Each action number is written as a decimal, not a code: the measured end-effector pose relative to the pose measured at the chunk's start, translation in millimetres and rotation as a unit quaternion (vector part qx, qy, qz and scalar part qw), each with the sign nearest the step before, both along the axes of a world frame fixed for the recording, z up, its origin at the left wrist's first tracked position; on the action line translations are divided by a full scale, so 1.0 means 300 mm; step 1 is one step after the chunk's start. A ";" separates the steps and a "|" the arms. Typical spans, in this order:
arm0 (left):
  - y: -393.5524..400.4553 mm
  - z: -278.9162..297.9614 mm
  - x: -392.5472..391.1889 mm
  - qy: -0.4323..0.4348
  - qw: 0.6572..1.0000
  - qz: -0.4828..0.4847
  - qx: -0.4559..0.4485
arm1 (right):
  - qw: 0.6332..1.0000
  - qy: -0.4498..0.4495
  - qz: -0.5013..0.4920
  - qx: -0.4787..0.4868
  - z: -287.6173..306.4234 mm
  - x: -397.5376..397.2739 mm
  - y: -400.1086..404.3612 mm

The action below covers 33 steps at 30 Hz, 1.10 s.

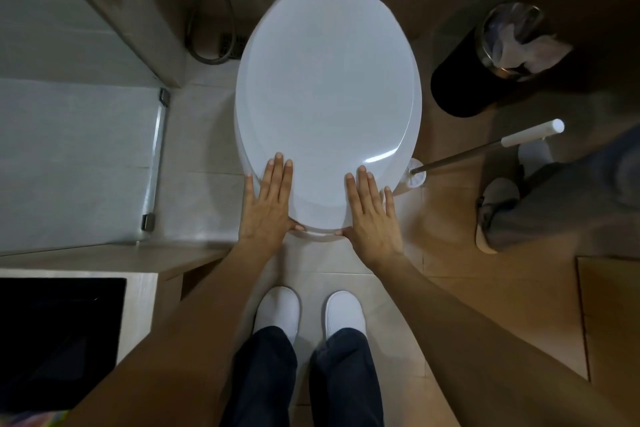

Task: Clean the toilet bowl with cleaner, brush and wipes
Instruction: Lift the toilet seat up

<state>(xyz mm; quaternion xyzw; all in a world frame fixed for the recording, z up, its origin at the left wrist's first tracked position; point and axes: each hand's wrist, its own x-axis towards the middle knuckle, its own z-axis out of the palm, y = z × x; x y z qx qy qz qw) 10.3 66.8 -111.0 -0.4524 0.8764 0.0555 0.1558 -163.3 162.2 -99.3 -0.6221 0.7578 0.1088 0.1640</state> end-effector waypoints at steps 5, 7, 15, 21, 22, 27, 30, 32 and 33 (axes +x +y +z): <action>-0.002 -0.037 0.020 -0.006 0.997 -0.045 -0.062 | 0.997 0.054 0.046 -0.044 -0.028 -0.004 0.015; 0.000 -0.036 0.026 -0.002 0.995 -0.064 -0.074 | 0.994 0.068 0.060 -0.062 -0.026 -0.007 0.024; -0.054 0.153 0.052 0.060 0.991 -0.111 -0.053 | 0.986 0.033 0.078 -0.143 0.136 -0.043 0.015; -0.174 0.388 0.042 0.205 0.970 -0.119 0.050 | 0.980 -0.017 0.078 -0.185 0.380 -0.124 -0.063; -0.202 0.433 0.030 0.220 0.966 -0.124 0.053 | 0.975 -0.029 0.078 -0.206 0.422 -0.134 -0.090; -0.374 0.652 -0.049 0.278 0.953 -0.120 0.029 | 0.945 -0.125 0.049 -0.297 0.638 -0.194 -0.264; -0.484 0.765 -0.117 0.308 0.946 -0.098 0.003 | 0.935 -0.145 0.036 -0.322 0.757 -0.246 -0.396; -0.560 0.829 -0.165 0.337 0.939 -0.067 -0.004 | 0.926 -0.152 0.020 -0.345 0.825 -0.279 -0.494; -0.599 0.859 -0.189 0.351 0.935 -0.048 -0.002 | 0.921 -0.153 0.013 -0.357 0.855 -0.294 -0.543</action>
